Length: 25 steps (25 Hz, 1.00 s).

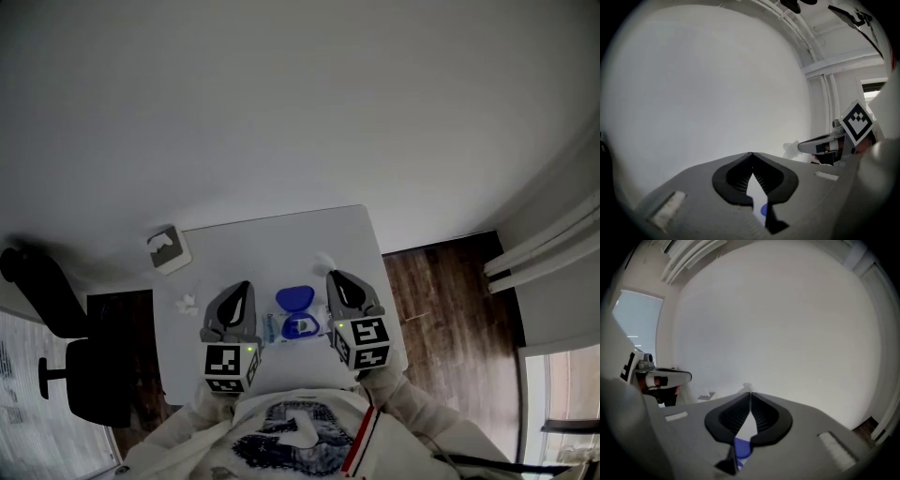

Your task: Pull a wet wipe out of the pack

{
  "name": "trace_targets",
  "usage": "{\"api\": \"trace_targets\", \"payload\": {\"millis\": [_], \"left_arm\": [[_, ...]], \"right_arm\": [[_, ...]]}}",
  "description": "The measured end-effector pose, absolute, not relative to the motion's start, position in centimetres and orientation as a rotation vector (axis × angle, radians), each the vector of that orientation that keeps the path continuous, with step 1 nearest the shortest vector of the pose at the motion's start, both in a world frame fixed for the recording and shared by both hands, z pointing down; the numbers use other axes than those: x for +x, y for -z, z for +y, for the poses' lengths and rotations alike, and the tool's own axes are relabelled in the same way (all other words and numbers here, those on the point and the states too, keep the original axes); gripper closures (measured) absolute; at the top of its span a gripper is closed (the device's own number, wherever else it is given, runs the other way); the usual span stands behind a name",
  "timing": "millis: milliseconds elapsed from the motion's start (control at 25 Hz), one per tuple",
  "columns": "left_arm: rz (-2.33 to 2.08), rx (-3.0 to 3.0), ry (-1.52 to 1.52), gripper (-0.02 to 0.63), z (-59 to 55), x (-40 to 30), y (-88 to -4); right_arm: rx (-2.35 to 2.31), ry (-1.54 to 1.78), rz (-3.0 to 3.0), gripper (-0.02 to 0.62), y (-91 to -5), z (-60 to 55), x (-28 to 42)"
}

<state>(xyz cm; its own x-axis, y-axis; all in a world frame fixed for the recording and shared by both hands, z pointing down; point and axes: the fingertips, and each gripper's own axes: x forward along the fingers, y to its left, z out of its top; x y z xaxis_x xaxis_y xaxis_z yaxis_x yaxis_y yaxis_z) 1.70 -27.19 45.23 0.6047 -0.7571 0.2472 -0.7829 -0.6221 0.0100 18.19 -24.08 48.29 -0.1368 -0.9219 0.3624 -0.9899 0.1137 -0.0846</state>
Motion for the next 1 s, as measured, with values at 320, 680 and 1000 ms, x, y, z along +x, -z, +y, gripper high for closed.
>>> {"api": "trace_targets", "payload": {"millis": [320, 680, 1000], "left_arm": [[-1.389, 2.773, -0.241, 0.601, -27.8, 1.6, -39.9], [-1.452, 2.797, -0.189, 0.601, -26.4, 2.7, -36.6], [-1.506, 2.763, -0.208, 0.602, -24.0, 4.7, -37.0]], "right_arm": [[1.997, -0.346, -2.261, 0.578, -42.0, -24.3, 19.3], [2.024, -0.298, -2.356, 0.578, -38.9, -22.9, 20.3], [2.017, -0.274, -2.453, 0.581, -38.7, -20.3, 22.2]]}}
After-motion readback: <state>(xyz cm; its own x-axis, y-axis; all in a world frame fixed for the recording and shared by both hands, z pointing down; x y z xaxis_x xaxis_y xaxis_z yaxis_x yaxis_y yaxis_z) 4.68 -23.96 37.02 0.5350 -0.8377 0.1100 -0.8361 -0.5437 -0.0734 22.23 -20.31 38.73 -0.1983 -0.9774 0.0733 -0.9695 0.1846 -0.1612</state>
